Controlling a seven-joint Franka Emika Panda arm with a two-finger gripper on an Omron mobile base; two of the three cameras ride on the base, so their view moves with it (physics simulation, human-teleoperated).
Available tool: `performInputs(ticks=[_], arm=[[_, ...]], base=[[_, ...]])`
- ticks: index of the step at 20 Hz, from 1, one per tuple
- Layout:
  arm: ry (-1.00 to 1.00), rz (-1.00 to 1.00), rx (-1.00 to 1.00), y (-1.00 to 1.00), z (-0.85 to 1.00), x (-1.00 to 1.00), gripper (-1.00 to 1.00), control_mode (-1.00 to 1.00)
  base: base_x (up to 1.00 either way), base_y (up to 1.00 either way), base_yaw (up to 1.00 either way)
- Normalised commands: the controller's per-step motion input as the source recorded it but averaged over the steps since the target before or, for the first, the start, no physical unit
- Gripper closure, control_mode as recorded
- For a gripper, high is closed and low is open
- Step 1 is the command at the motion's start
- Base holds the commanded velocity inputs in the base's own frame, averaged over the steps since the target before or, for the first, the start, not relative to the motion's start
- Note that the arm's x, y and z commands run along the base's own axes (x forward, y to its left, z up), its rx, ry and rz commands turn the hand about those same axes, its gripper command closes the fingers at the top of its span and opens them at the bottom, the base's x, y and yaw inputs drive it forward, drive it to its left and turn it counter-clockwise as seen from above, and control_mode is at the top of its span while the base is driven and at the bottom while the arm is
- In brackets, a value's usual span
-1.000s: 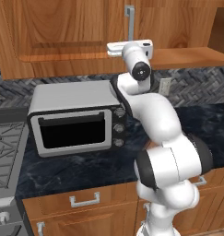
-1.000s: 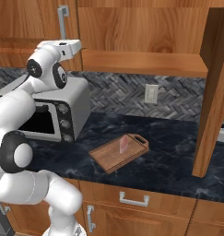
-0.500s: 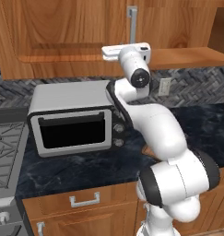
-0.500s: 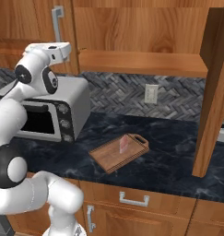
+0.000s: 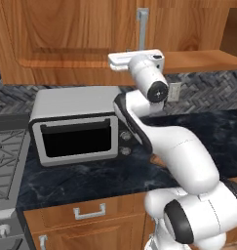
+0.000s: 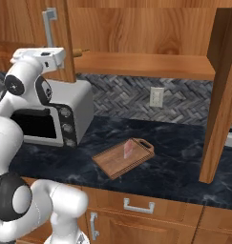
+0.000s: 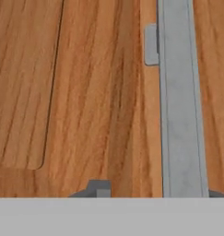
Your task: Open the cabinet, retrieve the rolling pin, and place it next to the meat on the cutting board to prepare for tenderizing.
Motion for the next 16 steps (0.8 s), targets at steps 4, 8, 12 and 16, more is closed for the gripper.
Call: performInputs(ticks=[4,8,12,16], arm=[[0.0,0.09,0.0,0.88,-0.01,-0.73,1.0,-1.0],[0.0,0.1,0.0,0.95,-0.02,-0.77,1.0,-1.0],[0.0,0.11,0.0,0.97,-0.03,-0.81,1.0,-1.0],[0.0,0.12,0.0,0.98,-0.1,-0.89,1.0,-1.0]], base=[[0.0,0.0,0.0],[0.0,0.0,0.0],[0.0,0.0,0.0],[0.0,0.0,0.0]])
